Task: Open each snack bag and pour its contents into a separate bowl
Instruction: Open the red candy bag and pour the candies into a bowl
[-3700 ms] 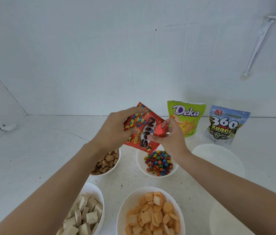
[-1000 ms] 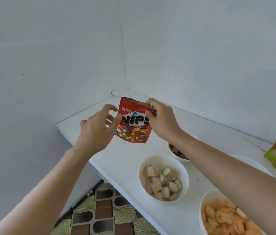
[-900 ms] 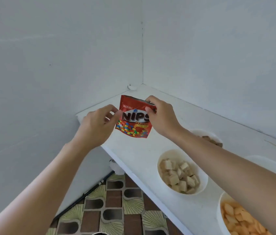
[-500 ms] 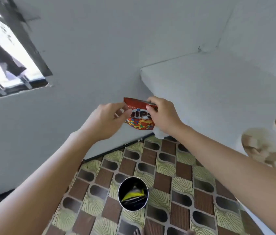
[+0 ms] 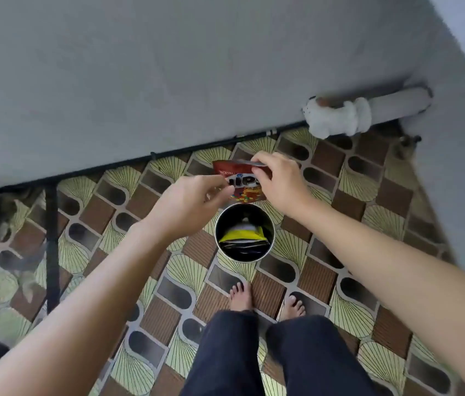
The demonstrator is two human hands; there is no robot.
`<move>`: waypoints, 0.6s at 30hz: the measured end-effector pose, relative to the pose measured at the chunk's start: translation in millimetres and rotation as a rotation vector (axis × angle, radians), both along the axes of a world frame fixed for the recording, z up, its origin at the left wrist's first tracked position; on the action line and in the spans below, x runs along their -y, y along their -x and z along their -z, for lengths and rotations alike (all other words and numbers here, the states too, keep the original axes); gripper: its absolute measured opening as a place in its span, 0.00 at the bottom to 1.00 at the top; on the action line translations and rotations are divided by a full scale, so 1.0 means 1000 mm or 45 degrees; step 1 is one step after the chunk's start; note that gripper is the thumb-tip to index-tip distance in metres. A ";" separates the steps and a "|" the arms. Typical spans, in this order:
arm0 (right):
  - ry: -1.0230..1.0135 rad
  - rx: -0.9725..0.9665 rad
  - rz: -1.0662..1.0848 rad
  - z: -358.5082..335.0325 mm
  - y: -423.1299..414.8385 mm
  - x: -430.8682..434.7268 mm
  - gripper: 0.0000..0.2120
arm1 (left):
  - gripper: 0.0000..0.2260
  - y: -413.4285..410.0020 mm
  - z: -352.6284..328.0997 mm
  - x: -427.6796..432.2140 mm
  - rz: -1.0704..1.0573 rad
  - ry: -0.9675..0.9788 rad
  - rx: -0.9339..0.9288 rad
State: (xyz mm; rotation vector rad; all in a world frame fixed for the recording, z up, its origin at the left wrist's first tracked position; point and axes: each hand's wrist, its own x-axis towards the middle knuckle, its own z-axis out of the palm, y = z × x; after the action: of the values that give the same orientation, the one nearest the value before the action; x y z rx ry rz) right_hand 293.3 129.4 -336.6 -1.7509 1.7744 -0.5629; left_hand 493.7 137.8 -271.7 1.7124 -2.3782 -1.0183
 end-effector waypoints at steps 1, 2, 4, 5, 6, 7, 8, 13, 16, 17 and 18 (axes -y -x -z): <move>-0.015 0.010 -0.009 0.026 -0.001 -0.003 0.07 | 0.14 -0.001 0.026 -0.005 0.011 -0.037 0.009; -0.038 0.016 -0.018 0.049 -0.003 -0.006 0.07 | 0.15 -0.001 0.051 -0.009 0.022 -0.071 0.019; -0.084 0.015 -0.035 0.094 -0.006 -0.013 0.07 | 0.16 -0.003 0.095 -0.017 0.029 -0.118 0.043; -0.109 0.011 -0.044 0.114 -0.007 -0.017 0.07 | 0.16 -0.003 0.112 -0.020 0.020 -0.128 0.057; -0.141 0.005 -0.056 0.132 -0.008 -0.020 0.07 | 0.16 -0.003 0.128 -0.023 0.008 -0.132 0.066; -0.180 0.003 -0.066 0.148 -0.009 -0.024 0.08 | 0.16 -0.002 0.141 -0.025 -0.003 -0.136 0.079; -0.221 0.001 -0.077 0.161 -0.009 -0.028 0.09 | 0.16 -0.001 0.151 -0.026 -0.004 -0.136 0.094; -0.246 -0.118 -0.143 0.172 0.001 -0.033 0.13 | 0.15 0.008 0.162 -0.022 0.049 -0.018 0.211; -0.175 -0.194 -0.158 0.138 0.007 -0.019 0.12 | 0.16 0.016 0.135 -0.010 0.034 0.122 0.237; -0.142 -0.203 -0.159 0.121 0.009 -0.014 0.12 | 0.16 0.020 0.121 -0.005 0.035 0.153 0.236; -0.109 -0.205 -0.157 0.103 0.011 -0.008 0.12 | 0.16 0.024 0.106 0.002 0.040 0.174 0.227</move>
State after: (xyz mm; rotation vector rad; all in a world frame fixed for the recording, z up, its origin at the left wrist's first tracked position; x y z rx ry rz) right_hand 282.8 137.4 -439.4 -1.8754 1.7543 -0.2976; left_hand 469.6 136.1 -377.6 1.7908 -2.5218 -0.7141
